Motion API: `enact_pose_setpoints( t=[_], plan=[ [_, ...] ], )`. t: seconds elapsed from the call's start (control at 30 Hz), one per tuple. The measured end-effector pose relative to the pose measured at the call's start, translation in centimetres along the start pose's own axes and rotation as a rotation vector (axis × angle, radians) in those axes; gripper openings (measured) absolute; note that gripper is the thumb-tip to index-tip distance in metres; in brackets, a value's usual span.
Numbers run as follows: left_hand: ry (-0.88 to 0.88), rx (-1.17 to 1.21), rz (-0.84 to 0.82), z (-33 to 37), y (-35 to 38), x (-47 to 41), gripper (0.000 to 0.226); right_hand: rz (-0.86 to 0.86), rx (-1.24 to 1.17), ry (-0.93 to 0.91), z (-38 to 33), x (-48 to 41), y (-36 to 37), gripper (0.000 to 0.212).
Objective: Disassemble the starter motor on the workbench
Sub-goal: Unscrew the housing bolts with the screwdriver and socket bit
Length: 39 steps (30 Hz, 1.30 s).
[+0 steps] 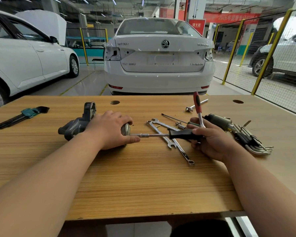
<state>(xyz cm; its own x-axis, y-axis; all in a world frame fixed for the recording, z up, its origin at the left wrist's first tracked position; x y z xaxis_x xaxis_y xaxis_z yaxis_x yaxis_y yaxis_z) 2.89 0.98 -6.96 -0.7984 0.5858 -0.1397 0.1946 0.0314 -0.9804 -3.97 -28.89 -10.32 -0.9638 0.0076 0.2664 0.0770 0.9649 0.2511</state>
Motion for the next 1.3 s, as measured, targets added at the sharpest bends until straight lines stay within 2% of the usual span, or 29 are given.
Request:
enact_pose_setpoints(
  t=[0.17,0.33,0.43,0.53,0.77,0.97,1.2,1.3],
  plan=[
    [-0.002,-0.024,0.02,0.2,0.1,0.2,0.101,0.12,0.144,-0.025,0.0,0.2,0.6,0.016],
    [-0.011,-0.035,0.021,0.3,0.1,0.2,0.1,0.277,0.268,-0.033,0.3,-0.4,0.6,0.022],
    [0.002,-0.031,0.018,0.2,0.2,0.1,0.089,0.244,0.206,-0.021,0.3,-0.5,0.5,0.013],
    [0.006,-0.044,0.018,0.2,0.5,-0.1,0.077,0.125,0.074,-0.002,0.2,-0.5,0.1,0.016],
    [-0.014,-0.024,0.03,0.2,0.2,0.2,0.096,0.046,-0.023,-0.032,0.1,-0.1,-0.1,0.027],
    [-0.039,-0.014,0.029,0.4,0.1,0.1,0.093,0.112,0.19,-0.059,-0.1,0.6,0.6,0.016],
    [-0.008,-0.019,0.02,0.2,0.2,0.1,0.092,0.22,0.198,-0.019,0.1,-0.1,0.7,0.024],
    [-0.005,-0.014,0.022,0.1,0.2,0.0,0.092,0.245,0.237,-0.041,0.2,-0.3,0.7,0.021]
  ],
)
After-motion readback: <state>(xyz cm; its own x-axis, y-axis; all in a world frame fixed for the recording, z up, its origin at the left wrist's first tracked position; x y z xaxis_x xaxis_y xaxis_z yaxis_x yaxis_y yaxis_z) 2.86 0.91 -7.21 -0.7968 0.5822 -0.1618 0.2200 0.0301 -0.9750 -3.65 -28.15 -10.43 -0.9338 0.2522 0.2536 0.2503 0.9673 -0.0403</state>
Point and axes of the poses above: each hand's wrist, its own x-axis away from the middle knuckle, its own y-axis out of the palm, z = x × y, the point moved 2 cm from there along -x, towards the middle knuckle, and after that the axes turned 9 degrees about y, right-handed, at the moved point
